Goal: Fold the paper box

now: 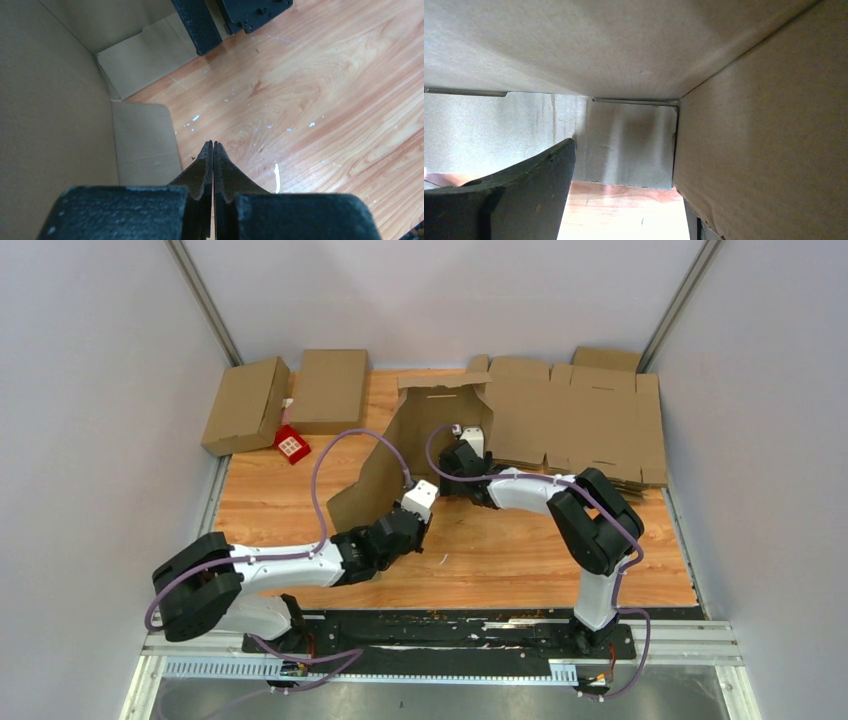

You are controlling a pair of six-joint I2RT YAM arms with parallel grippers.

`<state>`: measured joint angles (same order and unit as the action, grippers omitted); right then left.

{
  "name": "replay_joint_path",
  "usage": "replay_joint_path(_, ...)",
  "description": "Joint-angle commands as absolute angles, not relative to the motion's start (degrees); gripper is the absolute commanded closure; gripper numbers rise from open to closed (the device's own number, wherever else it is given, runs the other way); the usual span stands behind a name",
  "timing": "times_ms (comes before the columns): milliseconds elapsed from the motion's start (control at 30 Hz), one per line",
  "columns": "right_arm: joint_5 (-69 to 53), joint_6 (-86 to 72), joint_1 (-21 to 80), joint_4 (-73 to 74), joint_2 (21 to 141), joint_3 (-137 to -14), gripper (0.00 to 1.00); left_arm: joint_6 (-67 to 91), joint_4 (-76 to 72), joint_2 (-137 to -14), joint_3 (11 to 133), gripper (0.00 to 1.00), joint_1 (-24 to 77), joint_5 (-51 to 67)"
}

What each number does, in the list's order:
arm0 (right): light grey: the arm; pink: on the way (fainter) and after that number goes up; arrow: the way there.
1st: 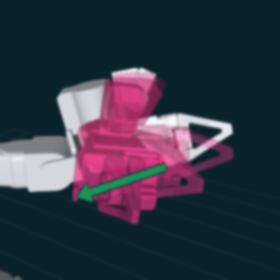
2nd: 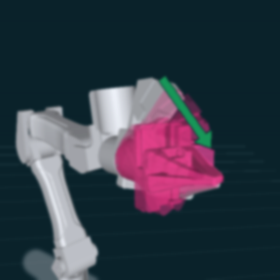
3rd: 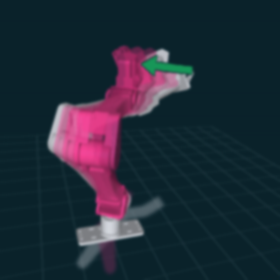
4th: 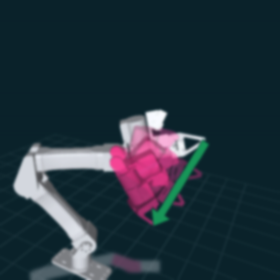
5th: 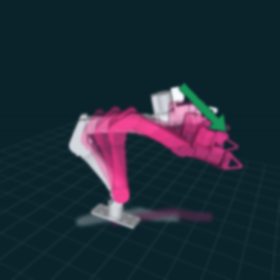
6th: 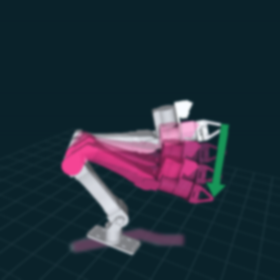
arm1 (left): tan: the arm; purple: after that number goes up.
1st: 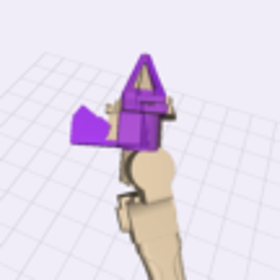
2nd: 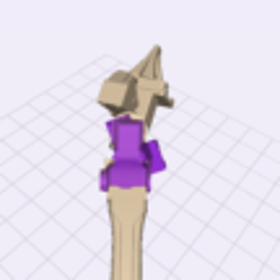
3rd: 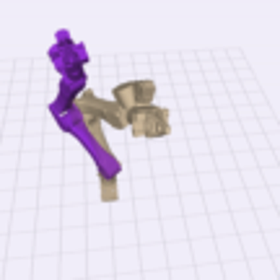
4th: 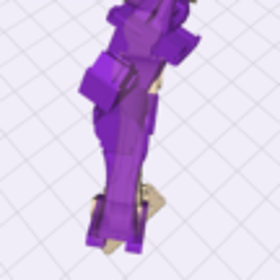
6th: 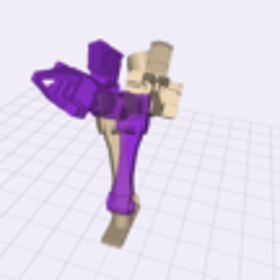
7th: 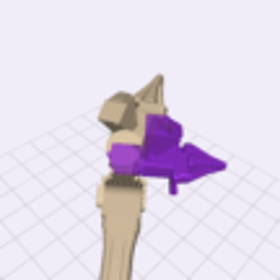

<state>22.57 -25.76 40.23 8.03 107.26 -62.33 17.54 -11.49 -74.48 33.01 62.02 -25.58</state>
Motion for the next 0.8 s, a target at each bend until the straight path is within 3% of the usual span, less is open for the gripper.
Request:
replay_joint_path(0, 15.39, -25.66, 40.18, 12.29, 109.75, -62.53, 0.27, 20.11, -24.39, -75.01, 31.49, 1.00, 61.14, -27.70)
replay_joint_path(333, 11.40, -25.53, 39.21, 12.56, 110.62, -63.56, 0.27, 29.65, -28.29, -78.20, 28.91, 1.00, 59.26, -35.01)
replay_joint_path(767, 12.15, -25.16, 39.18, 12.73, 109.87, -63.36, 0.27, 32.53, -33.01, -93.32, 36.75, 1.00, 54.01, -30.84)
